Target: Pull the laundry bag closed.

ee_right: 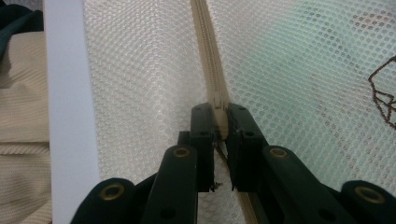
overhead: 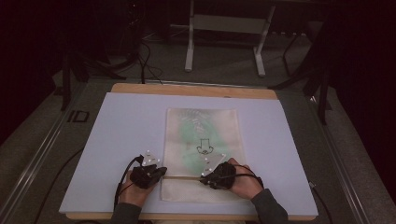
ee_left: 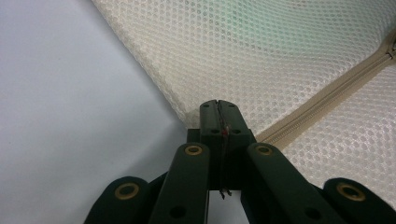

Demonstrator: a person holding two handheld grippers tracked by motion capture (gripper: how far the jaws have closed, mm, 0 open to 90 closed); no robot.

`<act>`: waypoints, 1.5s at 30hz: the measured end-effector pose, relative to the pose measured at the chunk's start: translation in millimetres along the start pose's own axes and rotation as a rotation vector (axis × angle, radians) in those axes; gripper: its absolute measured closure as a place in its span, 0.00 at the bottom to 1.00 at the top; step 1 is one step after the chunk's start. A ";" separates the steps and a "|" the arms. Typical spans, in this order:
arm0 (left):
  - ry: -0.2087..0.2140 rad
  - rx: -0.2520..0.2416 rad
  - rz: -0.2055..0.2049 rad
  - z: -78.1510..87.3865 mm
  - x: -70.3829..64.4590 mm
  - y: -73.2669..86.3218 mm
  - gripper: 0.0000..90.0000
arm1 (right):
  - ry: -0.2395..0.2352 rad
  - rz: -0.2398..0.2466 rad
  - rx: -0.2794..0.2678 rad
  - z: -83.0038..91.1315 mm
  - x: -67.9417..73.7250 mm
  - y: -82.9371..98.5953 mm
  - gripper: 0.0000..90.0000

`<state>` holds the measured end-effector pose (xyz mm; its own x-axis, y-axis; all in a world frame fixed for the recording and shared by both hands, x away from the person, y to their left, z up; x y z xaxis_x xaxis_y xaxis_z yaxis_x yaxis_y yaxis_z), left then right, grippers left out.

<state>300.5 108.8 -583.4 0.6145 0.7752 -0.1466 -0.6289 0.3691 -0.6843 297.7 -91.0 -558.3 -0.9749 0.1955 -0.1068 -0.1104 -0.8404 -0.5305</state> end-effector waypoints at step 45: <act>0.001 -0.002 0.005 0.0 -0.3 0.0 0.99 | 0.005 -0.012 0.007 17.6 -7.1 18.8 0.92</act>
<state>300.3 108.6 -583.4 0.6116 0.7767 -0.1509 -0.6312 0.3640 -0.6848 299.1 -117.1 -552.7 -0.9726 0.2077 -0.1046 -0.1231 -0.8415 -0.5261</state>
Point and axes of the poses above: each handheld gripper's, and its own axes: z roughly backward along the jaws, y roughly out of its underside, x roughly to its left, the point moved 7 cm from there along -z, roughly forward along the jaws, and after that the axes turned 2 degrees about y, right-handed, at the moved point
